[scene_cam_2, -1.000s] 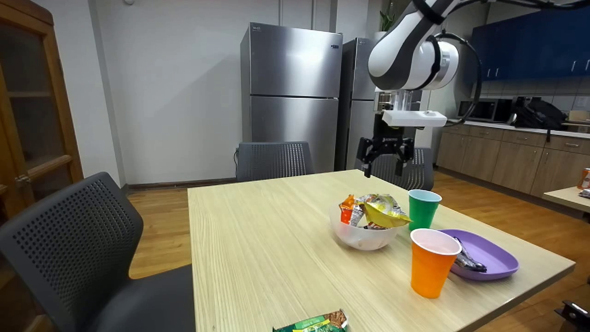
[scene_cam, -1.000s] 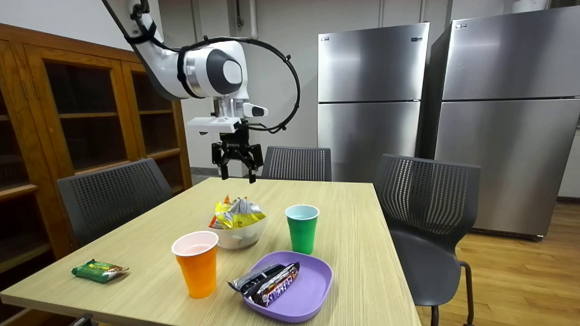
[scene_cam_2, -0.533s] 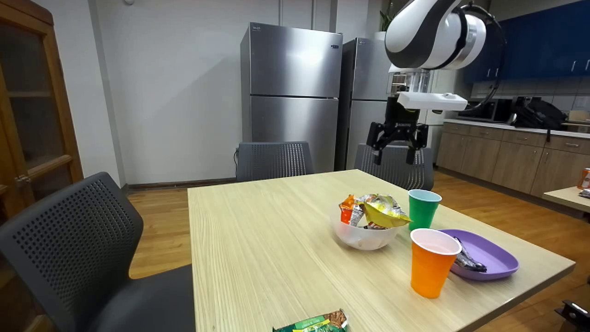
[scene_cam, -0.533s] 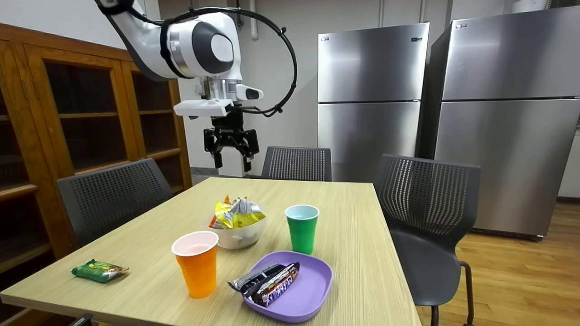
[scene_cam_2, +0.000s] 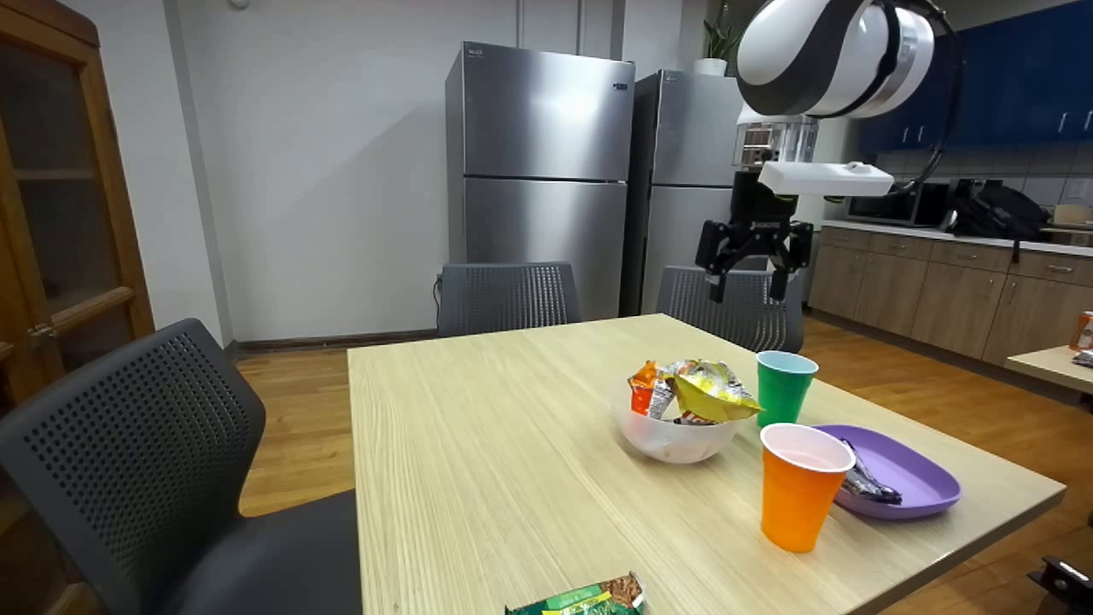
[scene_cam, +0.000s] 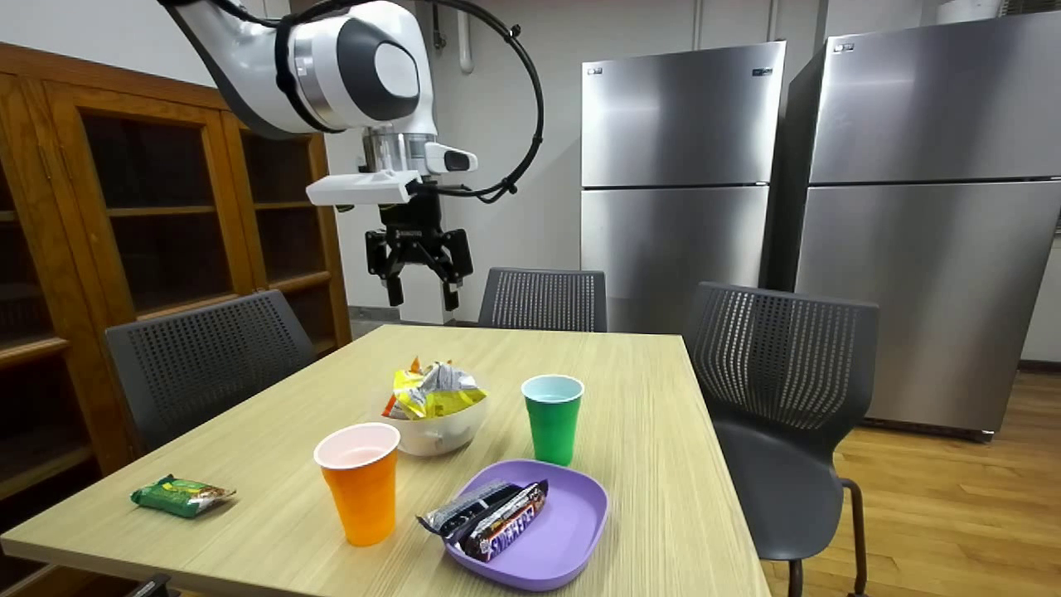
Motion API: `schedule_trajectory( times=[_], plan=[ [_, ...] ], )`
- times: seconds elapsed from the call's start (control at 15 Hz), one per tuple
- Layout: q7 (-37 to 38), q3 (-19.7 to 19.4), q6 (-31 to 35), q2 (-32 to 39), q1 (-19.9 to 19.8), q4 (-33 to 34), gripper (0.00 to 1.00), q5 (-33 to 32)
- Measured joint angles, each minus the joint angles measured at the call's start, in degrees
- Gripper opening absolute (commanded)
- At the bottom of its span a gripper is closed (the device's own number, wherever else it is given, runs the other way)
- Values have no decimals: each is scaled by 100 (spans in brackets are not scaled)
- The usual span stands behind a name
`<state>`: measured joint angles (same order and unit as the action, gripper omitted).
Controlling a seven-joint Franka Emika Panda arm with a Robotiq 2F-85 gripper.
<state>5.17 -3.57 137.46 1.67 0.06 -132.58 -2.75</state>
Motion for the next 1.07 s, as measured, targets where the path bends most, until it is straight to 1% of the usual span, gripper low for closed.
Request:
schedule_trajectory(
  times=[0.27, 0.47, 0.8, 1.07],
  plan=[
    [0, 10, 2, 11, 1, -8, 100, 1],
    [-114, 140, 2, 10, 48, -68, 100, 1],
    [-613, 541, 10, -102, 373, -310, 100, -131],
    [-1071, 850, 74, -370, 672, -697, 100, -255]
  ],
)
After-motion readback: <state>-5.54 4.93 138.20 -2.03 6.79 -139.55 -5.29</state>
